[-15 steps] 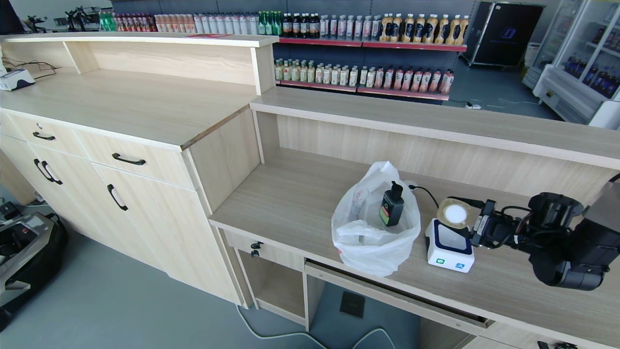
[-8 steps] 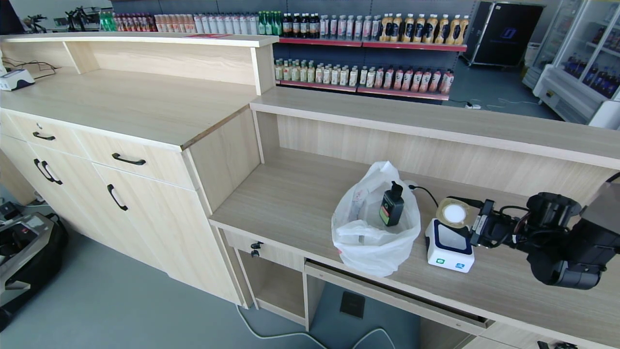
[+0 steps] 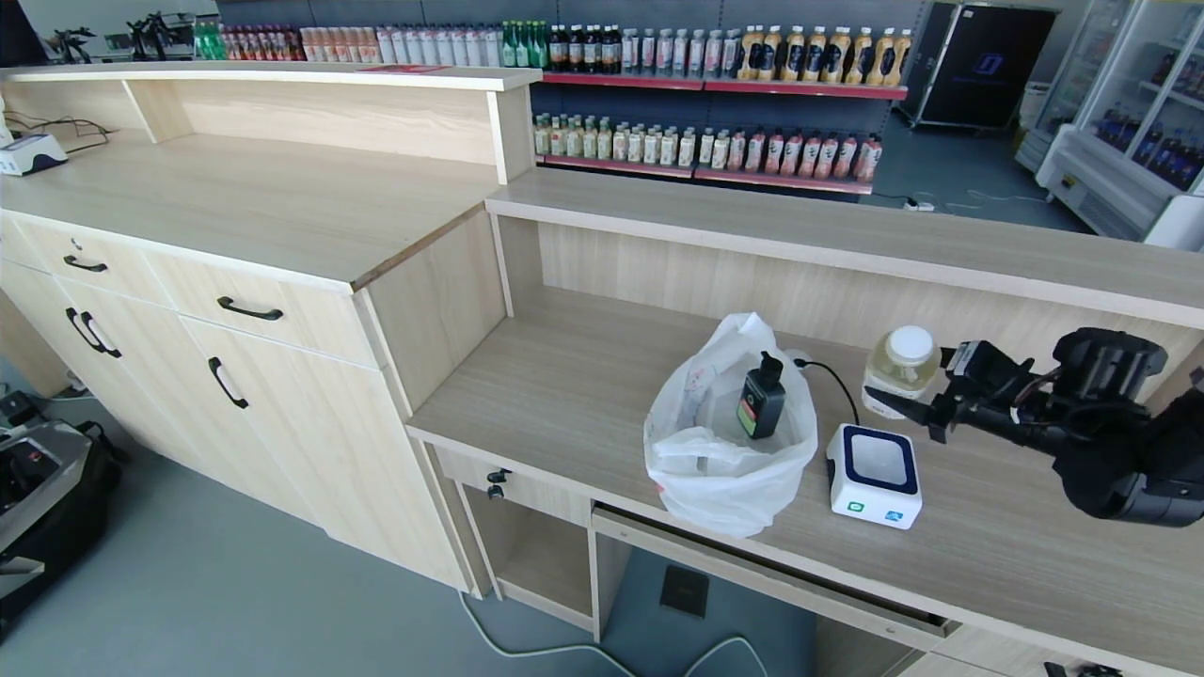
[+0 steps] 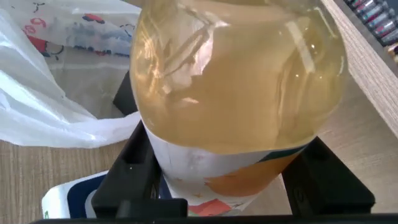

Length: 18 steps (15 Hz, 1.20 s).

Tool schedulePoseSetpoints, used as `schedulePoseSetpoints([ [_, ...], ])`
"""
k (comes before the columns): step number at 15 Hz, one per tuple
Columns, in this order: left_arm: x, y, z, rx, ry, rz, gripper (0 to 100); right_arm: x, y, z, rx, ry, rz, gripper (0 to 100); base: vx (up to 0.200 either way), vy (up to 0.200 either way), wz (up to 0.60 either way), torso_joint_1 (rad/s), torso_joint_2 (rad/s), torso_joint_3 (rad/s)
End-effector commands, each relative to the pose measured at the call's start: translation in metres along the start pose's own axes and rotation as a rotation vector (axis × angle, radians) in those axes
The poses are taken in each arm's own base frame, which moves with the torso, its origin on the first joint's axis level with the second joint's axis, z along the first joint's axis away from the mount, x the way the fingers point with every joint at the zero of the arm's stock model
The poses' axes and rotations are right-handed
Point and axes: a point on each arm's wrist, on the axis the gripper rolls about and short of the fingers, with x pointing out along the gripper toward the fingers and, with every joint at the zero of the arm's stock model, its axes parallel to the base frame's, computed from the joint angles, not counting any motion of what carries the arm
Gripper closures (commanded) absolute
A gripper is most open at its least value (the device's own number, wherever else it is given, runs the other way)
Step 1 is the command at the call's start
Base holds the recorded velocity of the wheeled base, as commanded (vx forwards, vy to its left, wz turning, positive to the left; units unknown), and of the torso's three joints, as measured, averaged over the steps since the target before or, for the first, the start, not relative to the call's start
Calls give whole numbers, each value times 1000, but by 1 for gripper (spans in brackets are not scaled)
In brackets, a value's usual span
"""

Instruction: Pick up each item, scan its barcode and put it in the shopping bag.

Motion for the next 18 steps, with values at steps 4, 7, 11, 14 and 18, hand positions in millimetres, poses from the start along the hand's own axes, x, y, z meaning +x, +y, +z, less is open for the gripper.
schedulePoseSetpoints([
  [4, 0, 0, 0, 0, 0, 0, 0, -94, -22, 101, 628, 394, -539, 100, 0, 0, 0, 0, 0, 0],
  [7, 0, 0, 0, 0, 0, 0, 0, -94, -7, 115, 561, 531, -765, 100, 0, 0, 0, 0, 0, 0],
  [11, 0, 0, 0, 0, 0, 0, 0, -84, -4, 128, 382, 543, -763, 100, 0, 0, 0, 0, 0, 0],
  [14, 0, 0, 0, 0, 0, 0, 0, -74, 1, 139, 320, 498, -716, 100, 0, 0, 200, 1, 1, 1],
  [18, 0, 0, 0, 0, 0, 0, 0, -53, 7, 153, 278, 388, -644, 100, 0, 0, 600, 1, 2, 4],
])
